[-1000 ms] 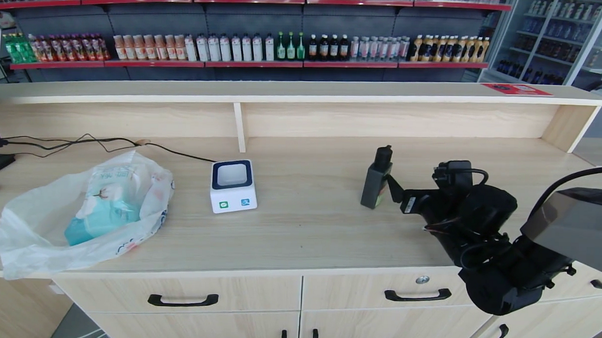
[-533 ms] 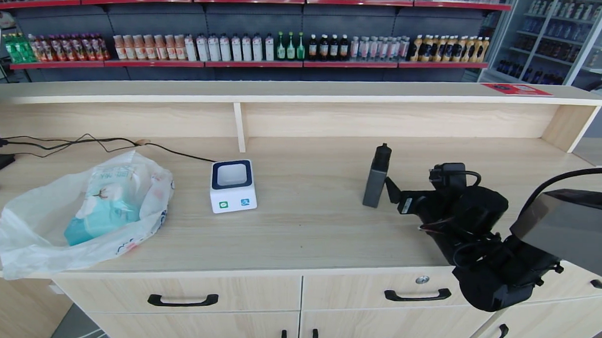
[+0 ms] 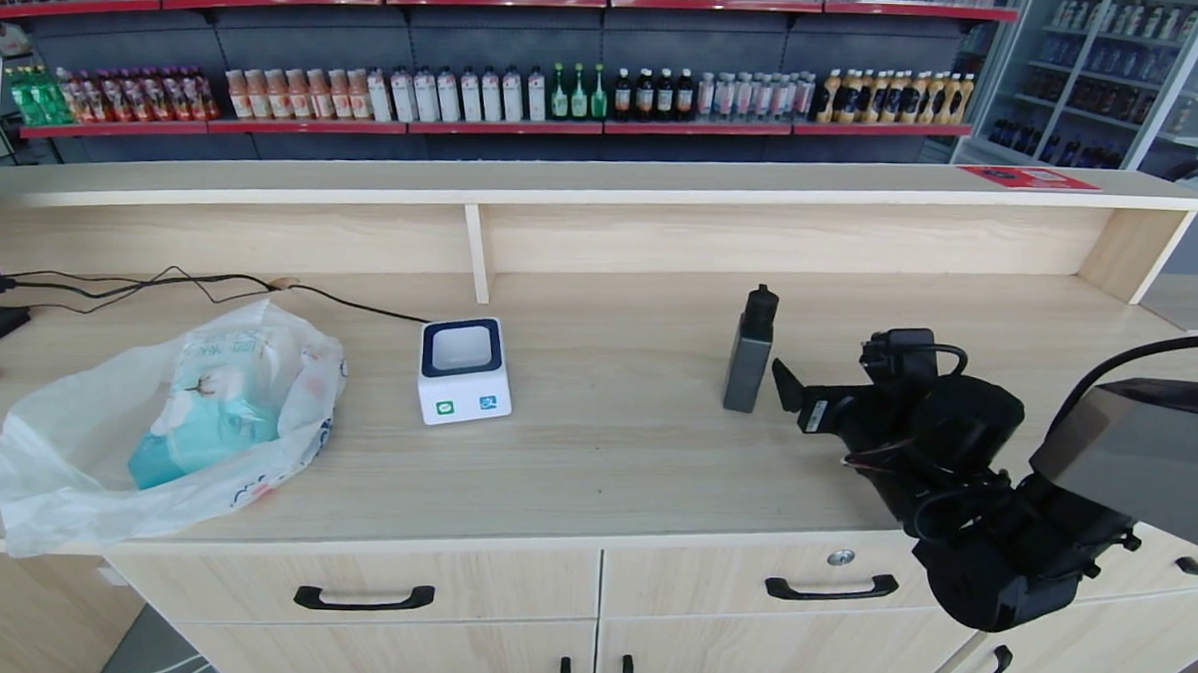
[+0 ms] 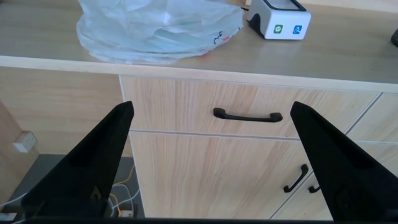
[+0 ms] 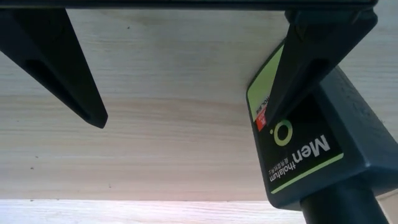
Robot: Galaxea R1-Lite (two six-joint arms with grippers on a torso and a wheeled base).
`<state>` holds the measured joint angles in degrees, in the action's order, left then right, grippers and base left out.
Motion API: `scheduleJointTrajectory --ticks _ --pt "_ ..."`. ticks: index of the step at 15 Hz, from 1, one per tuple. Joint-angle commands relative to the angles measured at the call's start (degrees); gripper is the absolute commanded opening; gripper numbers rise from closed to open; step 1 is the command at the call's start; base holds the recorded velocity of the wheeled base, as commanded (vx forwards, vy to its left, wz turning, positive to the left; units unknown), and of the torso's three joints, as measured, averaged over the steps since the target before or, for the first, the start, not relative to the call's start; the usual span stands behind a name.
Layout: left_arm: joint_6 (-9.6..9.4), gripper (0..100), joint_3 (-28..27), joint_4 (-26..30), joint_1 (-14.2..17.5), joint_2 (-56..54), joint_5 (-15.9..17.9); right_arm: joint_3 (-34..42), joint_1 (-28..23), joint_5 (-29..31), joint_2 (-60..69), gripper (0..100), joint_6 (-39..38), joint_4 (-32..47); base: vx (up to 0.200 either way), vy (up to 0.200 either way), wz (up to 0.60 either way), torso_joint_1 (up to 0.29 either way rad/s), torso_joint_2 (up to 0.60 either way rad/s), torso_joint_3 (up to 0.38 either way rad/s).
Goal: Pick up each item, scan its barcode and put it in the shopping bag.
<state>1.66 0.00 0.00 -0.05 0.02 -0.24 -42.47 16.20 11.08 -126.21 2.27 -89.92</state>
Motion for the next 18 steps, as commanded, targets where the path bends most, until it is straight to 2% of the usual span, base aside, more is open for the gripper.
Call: scheduleJointTrajectory --ticks 1,5,8,18 --pt "0.01 100 0.00 0.00 -0.04 -0.02 -0.02 4.06 0.85 -0.01 5.36 100 0.11 -0.08 0.000 0.000 0.00 0.000 0.00 0.000" --pt "0.01 100 0.00 0.00 -0.04 -0.02 -0.02 5.91 9.90 1.14 8.00 100 0.11 -0.08 0.000 0.000 0.00 0.000 0.00 0.000" --pt "0.01 100 0.00 0.00 -0.04 -0.02 -0.02 4.15 12.80 2.81 7.73 100 -0.16 -0.08 0.000 0.000 0.00 0.000 0.00 0.000" --pt "0.01 100 0.00 0.00 -0.04 -0.02 -0.02 -3.41 9.81 5.35 -0.79 100 -0.86 -0.08 0.000 0.000 0.00 0.000 0.00 0.000"
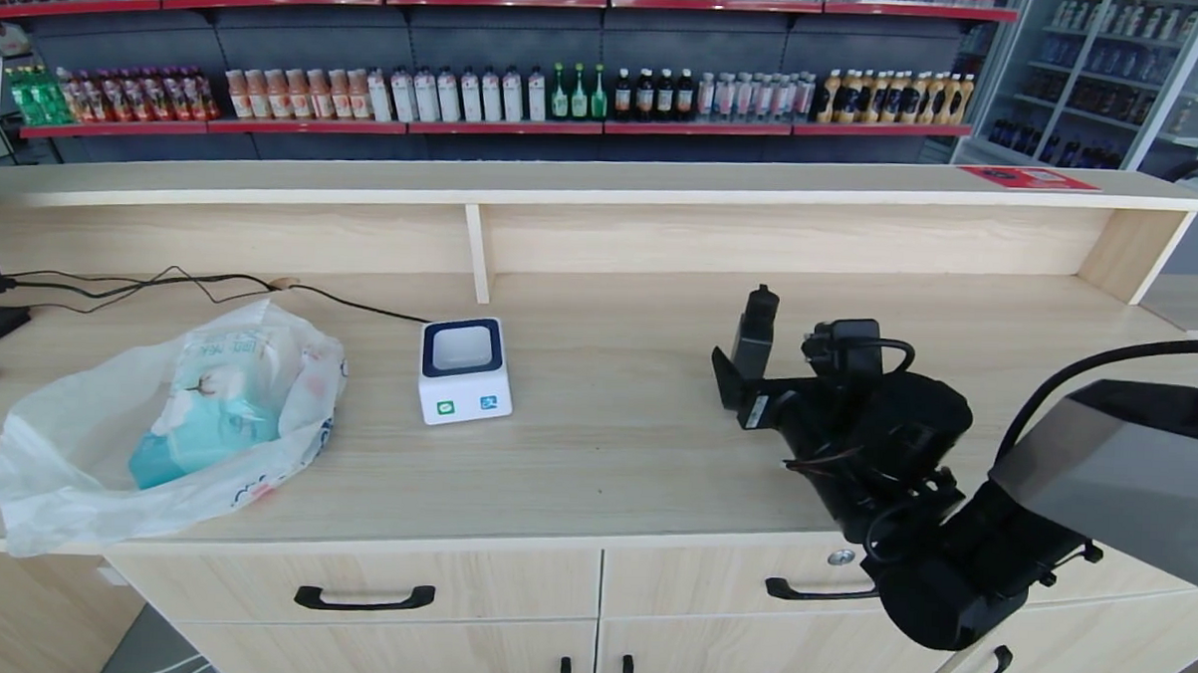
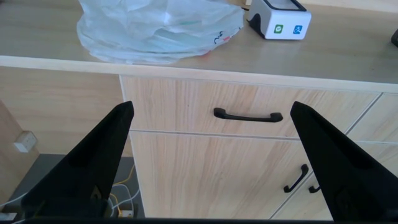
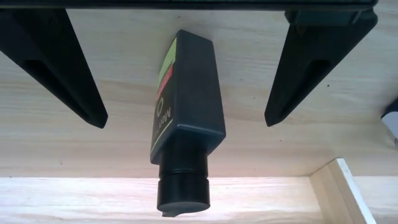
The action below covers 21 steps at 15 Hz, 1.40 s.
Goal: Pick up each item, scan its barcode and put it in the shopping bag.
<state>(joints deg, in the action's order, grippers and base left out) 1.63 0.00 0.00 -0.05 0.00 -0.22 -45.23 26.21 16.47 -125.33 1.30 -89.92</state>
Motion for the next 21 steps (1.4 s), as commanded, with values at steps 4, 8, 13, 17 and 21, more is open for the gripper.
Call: scheduleJointTrajectory --ticks 4,8,13,17,21 --pt "0.04 100 0.00 0.00 -0.04 0.00 -0.04 -1.00 -1.95 0.05 -2.37 100 -0.43 -0.08 0.000 0.000 0.00 0.000 0.00 0.000" --pt "0.04 100 0.00 0.00 0.05 0.00 -0.04 -0.39 -4.06 -0.21 -2.20 100 -0.51 -0.08 0.000 0.000 0.00 0.000 0.00 0.000" --pt "0.04 100 0.00 0.00 -0.04 0.00 -0.04 0.05 -4.06 -0.21 -1.85 100 -0.60 -0.08 0.000 0.000 0.00 0.000 0.00 0.000" --pt "0.04 100 0.00 0.00 -0.04 0.00 -0.04 -0.21 -5.29 -7.68 -1.85 100 2.04 -0.08 0.000 0.000 0.00 0.000 0.00 0.000" --pt "0.04 100 0.00 0.00 0.05 0.00 -0.04 -3.38 -5.56 -9.97 -4.40 100 2.47 -0.08 0.000 0.000 0.00 0.000 0.00 0.000"
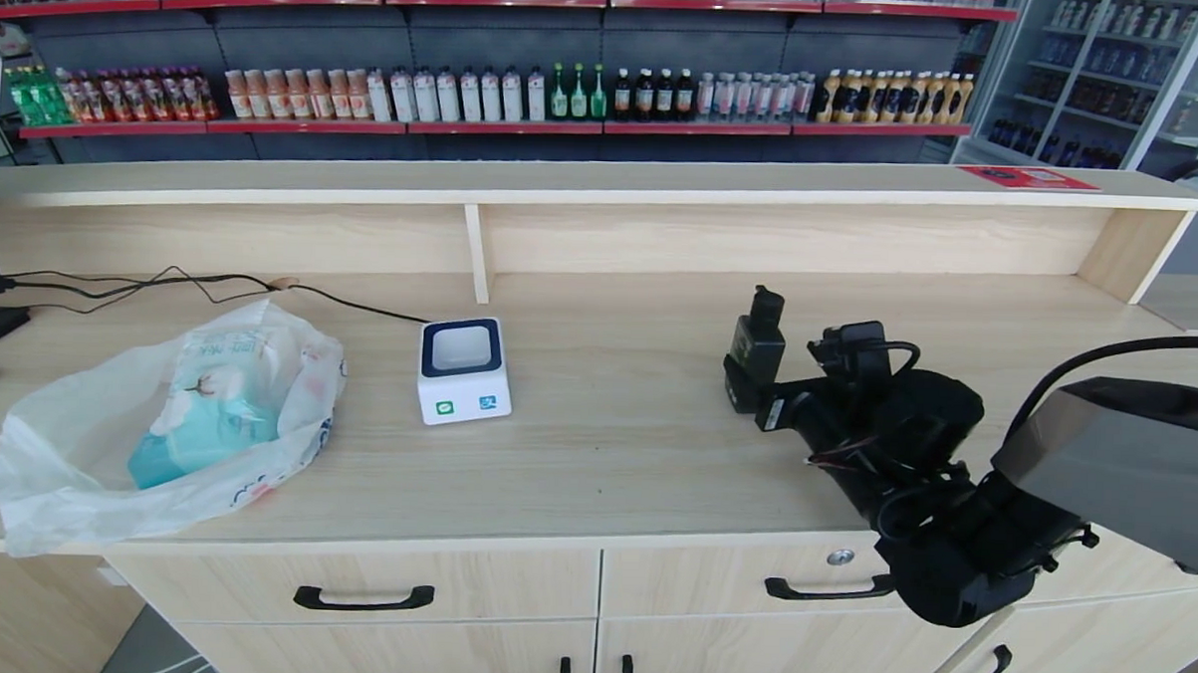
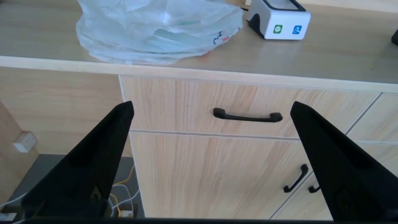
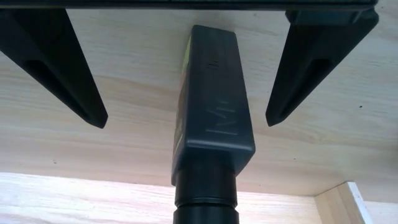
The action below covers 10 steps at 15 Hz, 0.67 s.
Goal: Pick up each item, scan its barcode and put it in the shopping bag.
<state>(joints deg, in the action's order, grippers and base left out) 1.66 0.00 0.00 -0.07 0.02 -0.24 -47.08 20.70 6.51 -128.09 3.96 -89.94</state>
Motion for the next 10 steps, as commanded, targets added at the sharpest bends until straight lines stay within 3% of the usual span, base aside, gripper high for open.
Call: scheduleJointTrajectory --ticks 1,5,10 --pt "0.01 100 0.00 0.00 -0.01 -0.02 -0.02 -2.93 -0.05 -0.01 -2.78 100 -0.45 -0.06 0.000 0.000 0.00 0.000 0.00 0.000" --pt "0.01 100 0.00 0.00 -0.01 -0.02 -0.02 -10.49 0.13 -0.27 -6.30 100 -0.18 -0.06 0.000 0.000 0.00 0.000 0.00 0.000" --pt "0.01 100 0.00 0.00 -0.01 -0.02 -0.02 -10.75 0.04 -0.27 -7.44 100 -1.06 -0.06 0.000 0.000 0.00 0.000 0.00 0.000"
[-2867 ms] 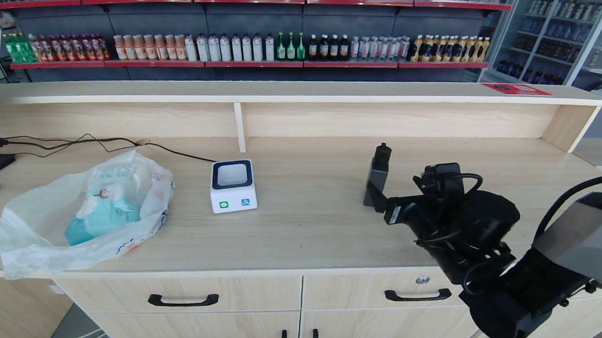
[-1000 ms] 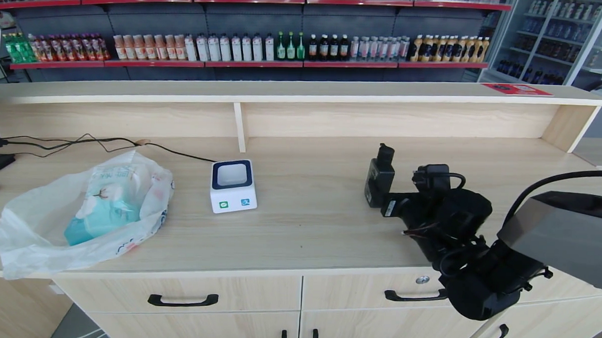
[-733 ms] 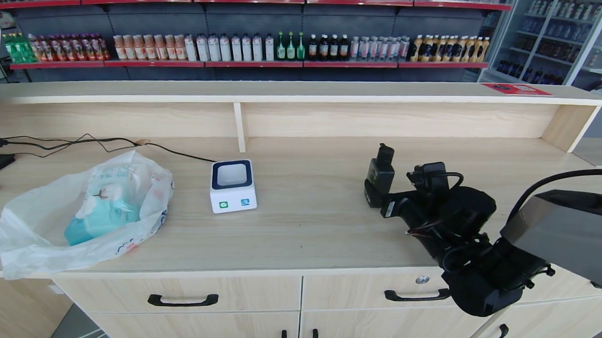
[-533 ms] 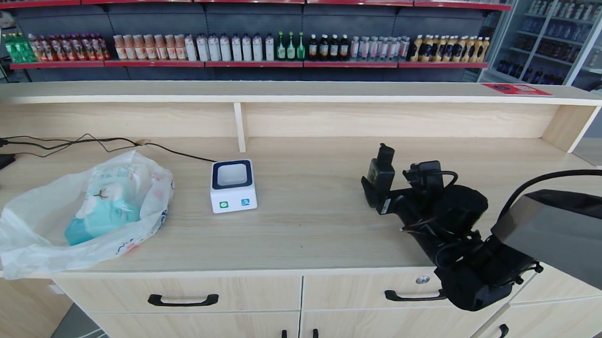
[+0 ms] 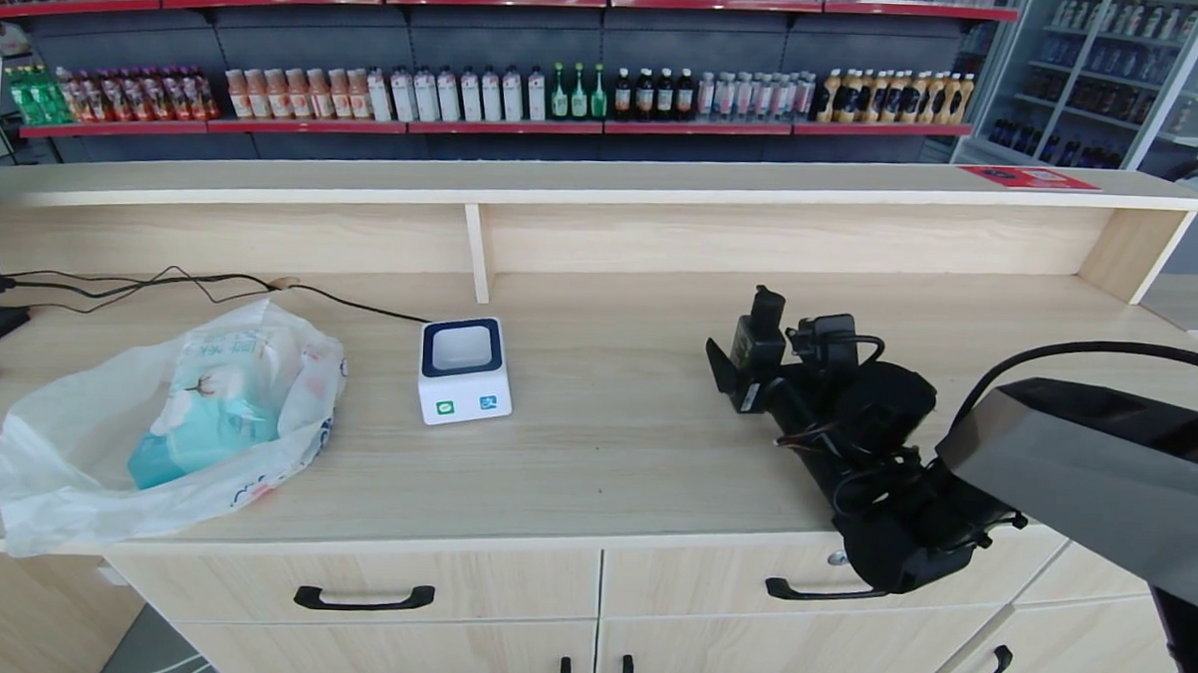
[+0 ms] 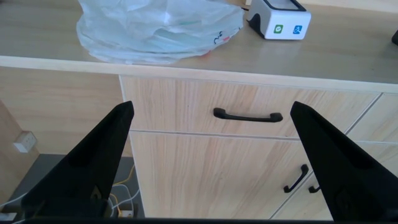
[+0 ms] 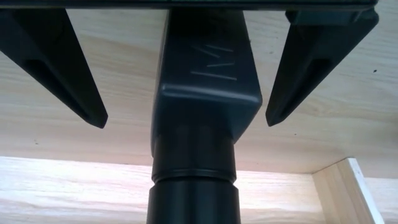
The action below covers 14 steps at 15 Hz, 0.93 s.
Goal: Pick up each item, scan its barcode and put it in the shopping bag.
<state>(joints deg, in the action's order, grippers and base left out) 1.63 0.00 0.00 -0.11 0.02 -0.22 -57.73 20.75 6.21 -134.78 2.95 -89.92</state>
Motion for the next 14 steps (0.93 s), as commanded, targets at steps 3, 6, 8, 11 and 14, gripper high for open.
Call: scheduleJointTrajectory --ticks 3,6,8,11,14 --pt "0.04 100 0.00 0.00 0.02 -0.02 -0.04 -0.36 -0.18 -0.49 -1.01 100 -0.23 -0.08 0.000 0.000 0.00 0.000 0.00 0.000" --pt "0.04 100 0.00 -0.09 0.11 -0.02 -0.04 -0.27 -0.18 -0.49 -1.01 100 -1.28 -0.08 0.000 0.000 0.00 0.000 0.00 0.000" --pt "0.04 100 0.00 0.00 0.02 -0.02 -0.04 -0.19 -0.18 -0.49 -0.92 100 -2.16 -0.08 0.000 0.000 0.00 0.000 0.00 0.000" --pt "0.04 100 0.00 0.00 0.02 -0.02 -0.04 -0.19 -0.18 -0.49 -1.10 0 -2.16 -0.08 0.000 0.000 0.00 0.000 0.00 0.000" --pt "0.04 100 0.00 0.00 0.02 -0.02 -0.04 -0.45 -0.18 -0.40 -1.19 0 -2.16 -0.08 0.000 0.000 0.00 0.000 0.00 0.000"
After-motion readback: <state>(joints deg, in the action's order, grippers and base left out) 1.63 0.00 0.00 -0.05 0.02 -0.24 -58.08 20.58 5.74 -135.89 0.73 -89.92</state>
